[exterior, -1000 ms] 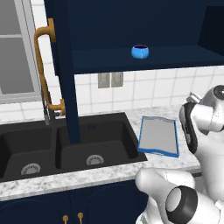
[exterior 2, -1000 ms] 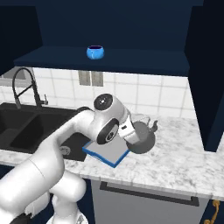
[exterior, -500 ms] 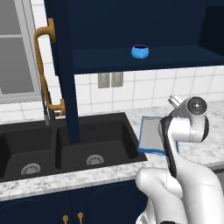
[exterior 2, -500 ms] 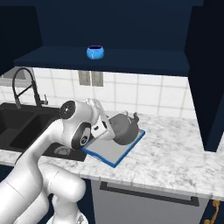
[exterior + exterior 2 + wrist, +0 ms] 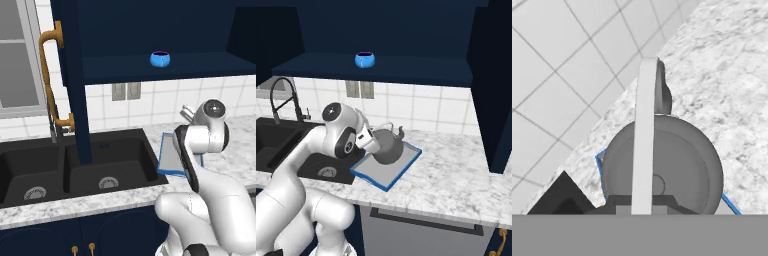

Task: Pick the kettle from the counter and place it on the tray. Then pick the mug from the cabinet and place it on the tray. Then close the cabinet doors.

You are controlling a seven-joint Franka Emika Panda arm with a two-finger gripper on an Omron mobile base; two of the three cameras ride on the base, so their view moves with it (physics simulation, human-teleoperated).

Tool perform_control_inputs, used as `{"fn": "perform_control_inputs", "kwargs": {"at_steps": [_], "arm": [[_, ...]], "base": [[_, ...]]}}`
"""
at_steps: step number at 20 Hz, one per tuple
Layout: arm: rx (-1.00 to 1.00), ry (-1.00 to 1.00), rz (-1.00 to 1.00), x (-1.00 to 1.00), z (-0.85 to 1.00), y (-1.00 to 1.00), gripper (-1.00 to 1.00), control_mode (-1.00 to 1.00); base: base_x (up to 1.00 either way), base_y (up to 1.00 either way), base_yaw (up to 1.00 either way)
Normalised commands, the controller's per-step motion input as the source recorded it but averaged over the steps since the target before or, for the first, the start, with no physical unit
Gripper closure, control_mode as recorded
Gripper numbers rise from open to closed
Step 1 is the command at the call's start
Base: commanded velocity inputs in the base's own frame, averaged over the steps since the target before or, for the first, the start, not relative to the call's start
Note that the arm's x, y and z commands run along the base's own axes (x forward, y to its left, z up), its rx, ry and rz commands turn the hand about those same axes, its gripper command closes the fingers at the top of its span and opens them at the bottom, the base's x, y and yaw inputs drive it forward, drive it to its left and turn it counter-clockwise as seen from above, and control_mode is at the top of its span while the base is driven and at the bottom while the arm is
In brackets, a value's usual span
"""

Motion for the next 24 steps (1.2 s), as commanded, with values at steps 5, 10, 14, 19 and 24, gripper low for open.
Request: {"fn": "perform_control_inputs", "kwargs": {"at_steps": [5, 10, 14, 19, 24], "arm": [[0.01, 0.02, 0.12, 0.35, -0.18, 0.06, 1.0, -1.0], [0.0, 0.04, 0.07, 0.37, -0.25, -0.06, 1.0, -1.0], [0.02, 0.13, 0.02, 0.26, -0.33, -0.01, 1.0, -1.0], [0.0, 0.1, 0.0, 0.32, -0.29, -0.05, 1.0, -1.0], [0.0, 0.01, 0.01, 0.28, -0.12, -0.15, 1.0, -1.0]], "base": [[0.0, 0.0, 0.0], [0.0, 0.0, 0.0], [0.0, 0.0, 0.0], [0.0, 0.0, 0.0], [0.0, 0.0, 0.0]]}}
